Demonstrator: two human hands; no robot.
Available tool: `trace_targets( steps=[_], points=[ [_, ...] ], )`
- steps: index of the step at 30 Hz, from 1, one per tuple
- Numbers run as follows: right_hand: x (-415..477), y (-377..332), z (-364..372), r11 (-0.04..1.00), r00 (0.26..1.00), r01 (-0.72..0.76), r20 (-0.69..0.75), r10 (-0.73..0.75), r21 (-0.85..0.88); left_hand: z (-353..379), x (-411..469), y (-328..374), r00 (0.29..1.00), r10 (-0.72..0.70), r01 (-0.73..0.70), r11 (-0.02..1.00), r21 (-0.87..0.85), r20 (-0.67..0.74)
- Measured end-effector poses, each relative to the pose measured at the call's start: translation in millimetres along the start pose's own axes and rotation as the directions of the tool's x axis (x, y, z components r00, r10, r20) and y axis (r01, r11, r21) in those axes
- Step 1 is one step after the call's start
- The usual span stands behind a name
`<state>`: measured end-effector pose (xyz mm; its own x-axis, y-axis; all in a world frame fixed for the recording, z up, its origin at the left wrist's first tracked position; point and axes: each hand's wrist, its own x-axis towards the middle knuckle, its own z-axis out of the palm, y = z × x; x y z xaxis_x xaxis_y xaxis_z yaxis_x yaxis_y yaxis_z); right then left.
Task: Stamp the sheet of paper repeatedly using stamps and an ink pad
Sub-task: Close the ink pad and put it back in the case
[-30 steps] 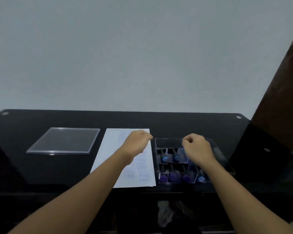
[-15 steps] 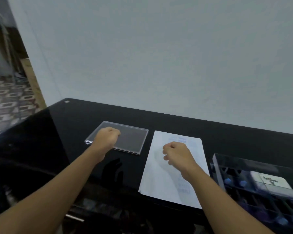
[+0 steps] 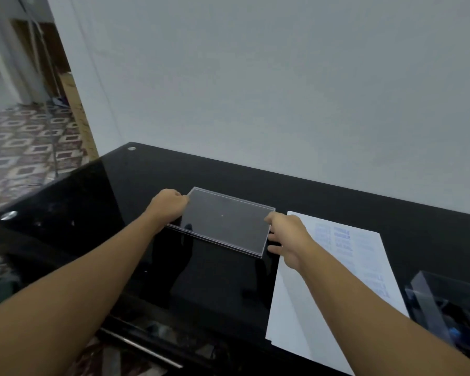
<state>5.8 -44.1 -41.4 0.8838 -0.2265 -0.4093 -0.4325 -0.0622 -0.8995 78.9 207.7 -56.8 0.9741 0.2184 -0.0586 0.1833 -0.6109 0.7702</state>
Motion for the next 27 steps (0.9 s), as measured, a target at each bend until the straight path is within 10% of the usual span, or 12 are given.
trace_targets(
  steps=[27],
  points=[
    [-118,-9,-176,0.987,0.955,0.103,-0.289,-0.065,0.120,33,-168,124,0.993,0.116,-0.101,0.942,-0.319,0.027]
  ],
)
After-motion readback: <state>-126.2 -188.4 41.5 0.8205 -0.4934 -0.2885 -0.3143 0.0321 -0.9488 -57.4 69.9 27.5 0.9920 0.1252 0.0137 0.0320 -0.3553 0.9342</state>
